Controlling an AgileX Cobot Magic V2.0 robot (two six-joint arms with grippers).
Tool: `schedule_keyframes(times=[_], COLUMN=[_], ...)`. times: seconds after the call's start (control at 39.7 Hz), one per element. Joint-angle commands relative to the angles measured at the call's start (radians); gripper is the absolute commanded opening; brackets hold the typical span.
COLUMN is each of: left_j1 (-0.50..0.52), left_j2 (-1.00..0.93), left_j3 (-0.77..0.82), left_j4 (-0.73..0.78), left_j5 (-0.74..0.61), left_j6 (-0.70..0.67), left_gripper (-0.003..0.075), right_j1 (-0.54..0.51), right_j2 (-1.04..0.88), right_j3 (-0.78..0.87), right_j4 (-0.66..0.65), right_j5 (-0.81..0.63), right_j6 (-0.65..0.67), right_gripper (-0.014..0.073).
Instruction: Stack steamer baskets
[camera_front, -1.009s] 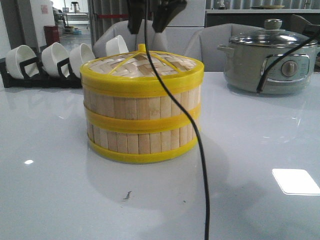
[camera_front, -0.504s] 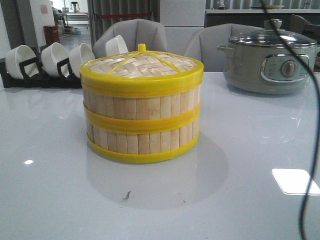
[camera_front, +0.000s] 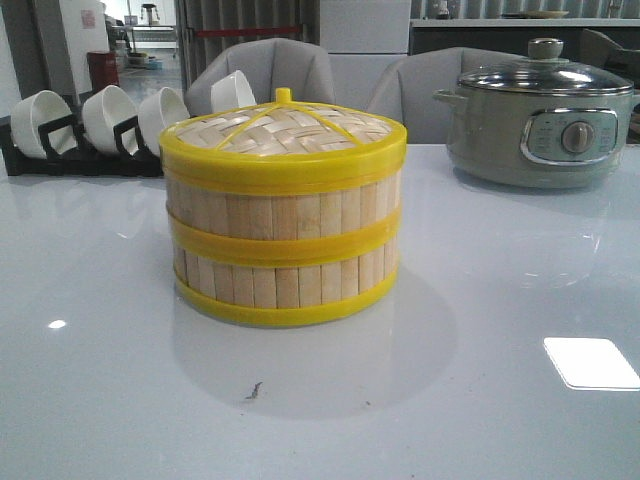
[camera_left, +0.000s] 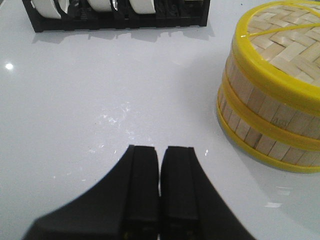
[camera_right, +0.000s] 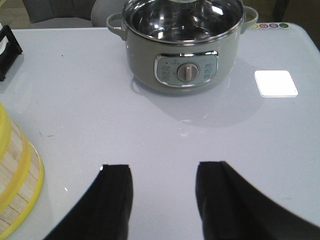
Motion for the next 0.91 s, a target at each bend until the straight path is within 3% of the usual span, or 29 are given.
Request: schedule_keyframes(times=[0.0,0.38,0.63,0.68,0.78,0.86,0.88], left_j1=[-0.006,-0.006,-0.006,-0.006,-0.006,-0.006,-0.006], left_j2=[-0.009,-0.009,-0.009,-0.009,-0.009,-0.009,-0.009], left_j3=[-0.030,-0.030,-0.030,-0.030,-0.030,-0.030,-0.030], left_j4=[0.000,0.000,0.000,0.000,0.000,0.000,0.000], left_j5=[-0.080,-0.080,-0.080,-0.080,-0.080,-0.080,-0.080], left_j6=[-0.001,-0.001,-0.001,-0.001,-0.001,-0.001,-0.001], left_gripper=[0.0085,0.0085,0.0085,0.0085,0.0085,0.0085,0.0085], right_j1=[-0.010,-0.059,-0.073,-0.073,-0.073,-0.073,-0.073], right_j2=[-0.118,-0.463,-0.578,-0.577,-0.577,-0.577,-0.577], right_j3=[0.106,0.558,0.603,0.603,0.603,0.603,0.603], right_j4=[-0.015,-0.015,-0.015,-0.015,-0.015,-0.015,-0.015], right_j5=[-0.175,-0.426,-0.470,-0.470,-0.470,-0.470,-0.470], right_j6=[-0.013,-0.013,-0.013,-0.013,-0.013,-0.013,-0.012], right_gripper=[0.0419,0.0419,0.0414,0.0388,0.0251,0.0036,0.0005])
